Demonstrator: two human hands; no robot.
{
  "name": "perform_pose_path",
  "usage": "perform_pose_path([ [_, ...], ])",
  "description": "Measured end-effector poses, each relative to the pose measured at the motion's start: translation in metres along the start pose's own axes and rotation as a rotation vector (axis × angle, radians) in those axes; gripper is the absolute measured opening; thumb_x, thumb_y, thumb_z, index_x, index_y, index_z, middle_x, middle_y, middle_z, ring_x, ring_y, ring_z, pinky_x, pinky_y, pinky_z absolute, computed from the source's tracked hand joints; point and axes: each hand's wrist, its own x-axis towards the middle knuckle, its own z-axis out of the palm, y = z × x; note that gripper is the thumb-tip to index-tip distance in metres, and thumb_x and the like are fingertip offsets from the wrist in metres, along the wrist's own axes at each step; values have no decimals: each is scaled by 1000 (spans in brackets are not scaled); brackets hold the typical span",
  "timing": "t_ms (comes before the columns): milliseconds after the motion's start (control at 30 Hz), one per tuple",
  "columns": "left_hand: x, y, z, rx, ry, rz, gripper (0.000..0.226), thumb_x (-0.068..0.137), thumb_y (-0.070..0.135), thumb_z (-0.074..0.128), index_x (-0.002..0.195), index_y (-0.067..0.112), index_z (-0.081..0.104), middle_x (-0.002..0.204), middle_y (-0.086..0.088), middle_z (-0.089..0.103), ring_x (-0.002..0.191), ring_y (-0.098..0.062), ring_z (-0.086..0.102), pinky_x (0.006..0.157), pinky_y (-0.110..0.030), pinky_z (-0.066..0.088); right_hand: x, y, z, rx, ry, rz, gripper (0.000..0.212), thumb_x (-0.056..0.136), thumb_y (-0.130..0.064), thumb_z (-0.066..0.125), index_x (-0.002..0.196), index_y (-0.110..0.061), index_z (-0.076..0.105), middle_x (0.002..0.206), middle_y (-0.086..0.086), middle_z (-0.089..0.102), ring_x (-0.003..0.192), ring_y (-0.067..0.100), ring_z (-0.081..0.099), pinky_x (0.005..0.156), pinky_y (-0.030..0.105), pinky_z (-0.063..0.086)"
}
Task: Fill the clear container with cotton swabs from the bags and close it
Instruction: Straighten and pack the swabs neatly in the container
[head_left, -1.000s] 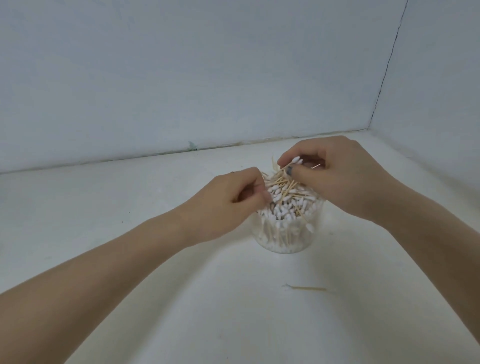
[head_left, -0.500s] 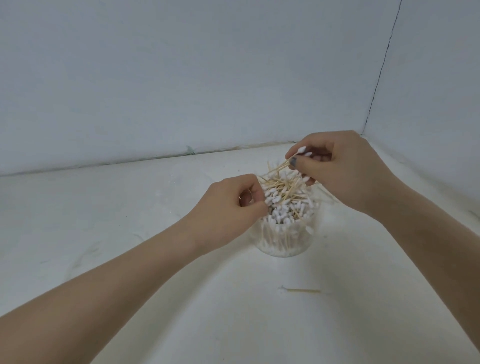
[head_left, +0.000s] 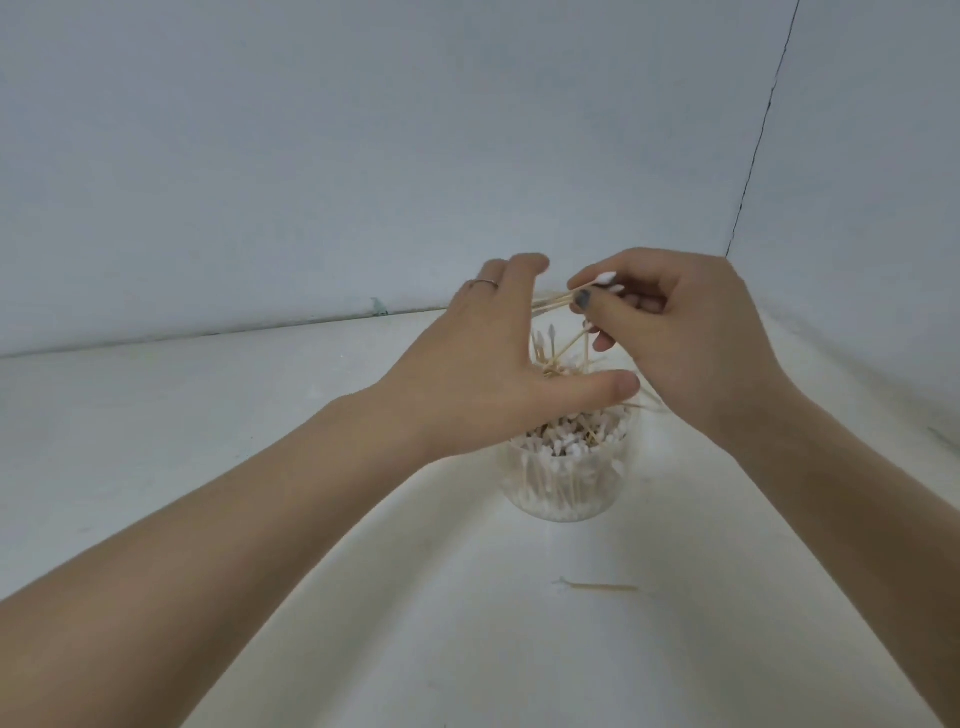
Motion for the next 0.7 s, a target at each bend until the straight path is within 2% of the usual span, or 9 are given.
perform_pose_path([
  [100, 4, 0, 3, 109, -6, 24, 60, 86, 62, 67, 125, 23, 43, 117, 6, 55, 102, -12, 59, 86, -35, 52, 1, 0, 1, 83, -24, 30, 15, 91, -7, 65, 92, -16, 77, 83, 1, 75, 61, 9, 69, 63, 17, 53],
  [133, 5, -2, 4, 123, -13, 40, 45, 92, 55, 63, 117, 22, 45, 108, 5, 58, 91, -11, 59, 77, -30, 50, 1, 0, 0, 110, -29, 41, 14, 91, -5, 65, 92, -14, 76, 82, 1, 75, 61, 10, 68, 63, 18, 53],
  [200, 5, -3, 3, 135, -37, 82, 23, 103, 40, 53, 102, 20, 42, 90, 5, 55, 75, -7, 52, 60, -20, 37, 1, 1, 1, 147, -41, 61, 12, 92, -4, 65, 93, -9, 76, 80, -1, 74, 60, 10, 68, 64, 18, 54],
  [267, 5, -3, 2, 163, -61, 130, 21, 107, 30, 44, 92, 21, 34, 77, 5, 48, 67, -10, 45, 56, -28, 30, 2, 3, 2, 188, -66, 99, 10, 92, -6, 66, 94, -8, 76, 79, 1, 75, 62, 12, 68, 70, 23, 58],
  [367, 5, -4, 5, 239, -85, 146, 20, 110, 31, 35, 95, 18, 32, 76, 1, 47, 66, -19, 45, 61, -39, 31, 2, 5, 7, 299, -94, 180, 7, 93, -9, 67, 98, -10, 73, 79, 6, 75, 67, 18, 69, 84, 37, 59],
  [467, 4, -9, 5, 276, -101, 140, 23, 110, 32, 32, 89, 21, 34, 72, 1, 47, 66, -21, 47, 60, -39, 31, 2, 3, 12, 357, -96, 242, 12, 98, -22, 61, 106, -16, 68, 77, -1, 74, 70, 19, 68, 89, 43, 58],
  [533, 3, -9, 4, 245, -102, 153, 30, 109, 29, 34, 79, 29, 29, 66, 3, 45, 60, -15, 44, 56, -34, 28, 0, 1, 13, 316, -107, 241, 17, 102, -32, 51, 109, -23, 64, 79, -5, 73, 68, 13, 65, 81, 37, 55],
  [600, 4, -8, 4, 124, -114, 155, 34, 109, 24, 36, 76, 32, 30, 65, 5, 46, 57, -12, 43, 54, -26, 30, -3, -2, 16, 231, -106, 229, 24, 105, -36, 42, 109, -26, 63, 73, -8, 65, 58, 4, 57, 66, 20, 51],
  [700, 7, -1, 3, -78, -174, 109, 26, 109, 22, 39, 85, 27, 48, 70, 14, 53, 60, -6, 46, 57, -19, 36, -8, -3, 22, 175, -95, 193, 35, 107, -35, 36, 102, -20, 67, 61, -16, 57, 53, -3, 52, 57, 13, 43],
])
